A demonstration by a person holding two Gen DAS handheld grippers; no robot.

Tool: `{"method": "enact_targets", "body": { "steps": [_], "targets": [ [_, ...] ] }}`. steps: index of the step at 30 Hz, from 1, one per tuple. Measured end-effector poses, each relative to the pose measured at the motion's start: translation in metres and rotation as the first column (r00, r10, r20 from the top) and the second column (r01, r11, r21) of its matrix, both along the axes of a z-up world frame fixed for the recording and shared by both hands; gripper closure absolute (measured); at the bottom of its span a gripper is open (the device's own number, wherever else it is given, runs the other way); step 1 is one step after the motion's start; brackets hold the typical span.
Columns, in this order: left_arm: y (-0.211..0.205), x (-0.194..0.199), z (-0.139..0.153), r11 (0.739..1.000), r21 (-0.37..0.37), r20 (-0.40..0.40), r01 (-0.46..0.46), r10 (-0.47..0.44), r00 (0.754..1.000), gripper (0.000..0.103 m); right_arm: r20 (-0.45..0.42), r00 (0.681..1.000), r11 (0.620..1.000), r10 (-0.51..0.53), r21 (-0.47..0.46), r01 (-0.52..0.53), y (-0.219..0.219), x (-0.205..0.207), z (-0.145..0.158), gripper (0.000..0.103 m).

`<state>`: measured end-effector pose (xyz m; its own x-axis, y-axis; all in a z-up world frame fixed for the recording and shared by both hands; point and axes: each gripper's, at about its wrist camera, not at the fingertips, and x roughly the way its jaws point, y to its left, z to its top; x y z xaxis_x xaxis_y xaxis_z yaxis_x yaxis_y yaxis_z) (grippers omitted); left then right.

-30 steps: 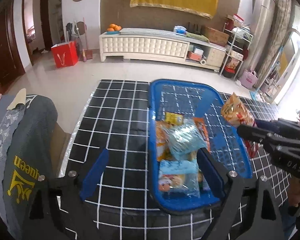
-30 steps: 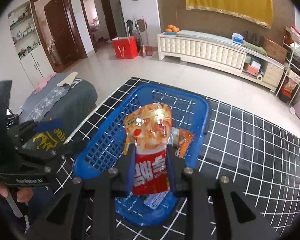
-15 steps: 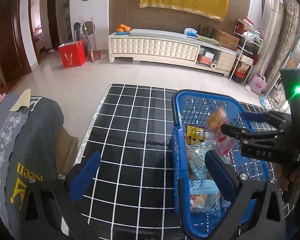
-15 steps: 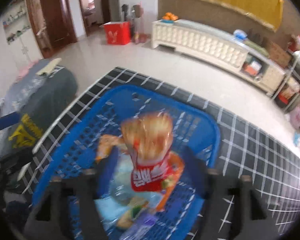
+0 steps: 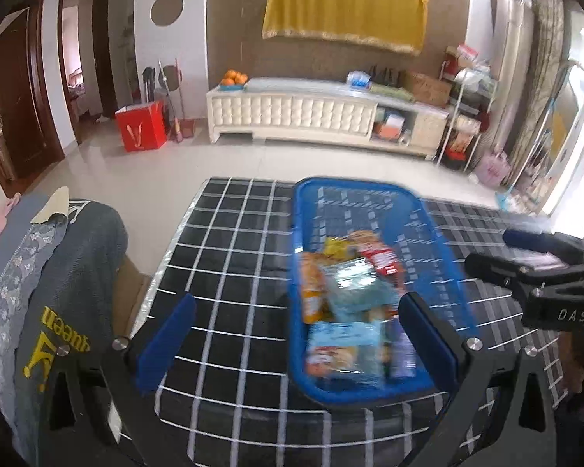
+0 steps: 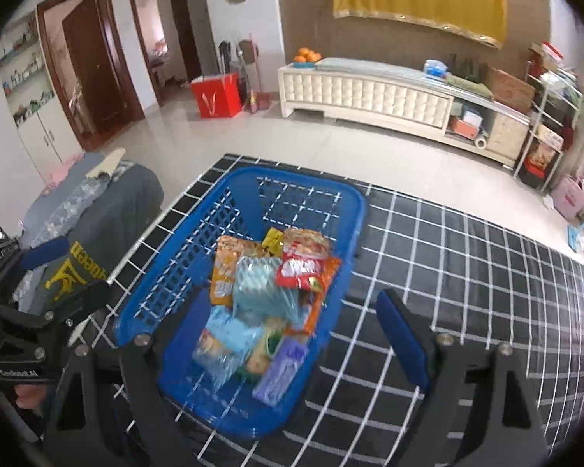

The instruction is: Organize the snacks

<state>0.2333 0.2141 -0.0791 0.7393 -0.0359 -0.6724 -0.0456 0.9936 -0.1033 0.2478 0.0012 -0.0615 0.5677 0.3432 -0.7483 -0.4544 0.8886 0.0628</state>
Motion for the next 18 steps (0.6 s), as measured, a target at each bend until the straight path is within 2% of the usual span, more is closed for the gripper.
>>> {"method": "enact_targets", "body": {
  "steps": [4, 7, 14, 16, 18],
  "targets": [
    [-0.019, -0.036, 0.02, 1.0, -0.002, 0.059, -0.014, 0.014, 0.998, 0.0, 0.05, 0.998, 0.999, -0.038, -0.015, 0.039, -0.018, -0.03, 0.016, 0.012],
    [-0.033, -0.063, 0.032, 1.0, -0.021, 0.107, -0.014, 0.016, 0.994, 0.0, 0.104, 0.99, 0.996, -0.092, 0.027, 0.09, -0.041, -0.058, 0.028, 0.008],
    [-0.064, -0.121, 0.04, 0.999, -0.045, 0.158, 0.006, 0.001, 0.987, 0.0, 0.191, 0.972, 0.99, -0.14, 0.054, 0.132, -0.064, -0.115, 0.044, 0.003],
    [-0.073, -0.138, 0.04, 1.0, -0.03, 0.165, 0.007, -0.002, 0.986, 0.0, 0.261, 0.952, 0.987, -0.159, 0.046, 0.152, -0.068, -0.137, 0.049, 0.001],
    [-0.081, -0.152, 0.04, 1.0, -0.024, 0.181, 0.006, -0.002, 0.983, 0.0, 0.352, 0.919, 0.982, -0.18, 0.007, 0.19, -0.07, -0.162, 0.05, 0.0]
  ]
}}
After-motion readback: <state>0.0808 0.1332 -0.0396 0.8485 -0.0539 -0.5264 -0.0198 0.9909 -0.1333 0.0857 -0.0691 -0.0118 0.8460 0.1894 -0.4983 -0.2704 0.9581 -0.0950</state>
